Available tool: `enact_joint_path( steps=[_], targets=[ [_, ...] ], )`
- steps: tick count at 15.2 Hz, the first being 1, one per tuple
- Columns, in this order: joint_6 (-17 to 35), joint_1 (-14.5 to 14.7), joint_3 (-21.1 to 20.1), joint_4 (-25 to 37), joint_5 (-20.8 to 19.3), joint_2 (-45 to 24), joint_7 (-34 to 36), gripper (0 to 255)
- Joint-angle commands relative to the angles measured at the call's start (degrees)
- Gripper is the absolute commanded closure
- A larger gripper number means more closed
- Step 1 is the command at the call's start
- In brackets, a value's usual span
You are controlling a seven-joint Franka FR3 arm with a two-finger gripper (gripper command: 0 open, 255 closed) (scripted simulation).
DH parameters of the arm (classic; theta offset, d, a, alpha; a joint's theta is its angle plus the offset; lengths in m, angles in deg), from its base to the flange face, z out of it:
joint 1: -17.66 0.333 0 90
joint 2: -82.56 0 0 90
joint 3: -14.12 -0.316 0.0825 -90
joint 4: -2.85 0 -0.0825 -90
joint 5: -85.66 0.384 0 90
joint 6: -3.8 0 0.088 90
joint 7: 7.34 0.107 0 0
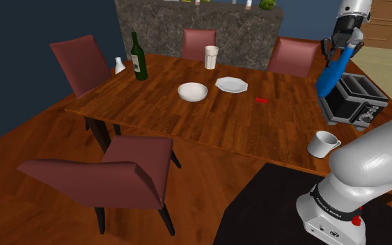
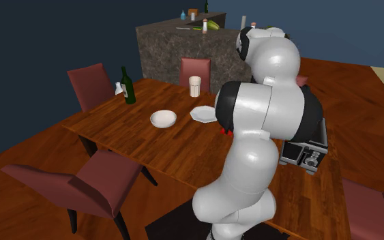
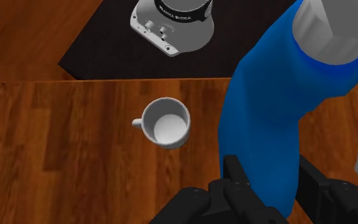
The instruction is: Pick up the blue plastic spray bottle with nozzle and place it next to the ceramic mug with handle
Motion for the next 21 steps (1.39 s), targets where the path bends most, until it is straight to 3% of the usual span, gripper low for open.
enact_joint_path(
  steps=[1, 12, 21],
  targets=[
    [-1.03, -1.06, 1.30, 0.20, -1.59, 0.77, -2.50, 255],
    [-6.39, -6.95, 9.78, 5.56, -10.61, 1.72, -18.84, 255],
    [0.60, -7.12, 9.79, -3.08, -10.99, 3.53, -17.51, 255]
  ],
)
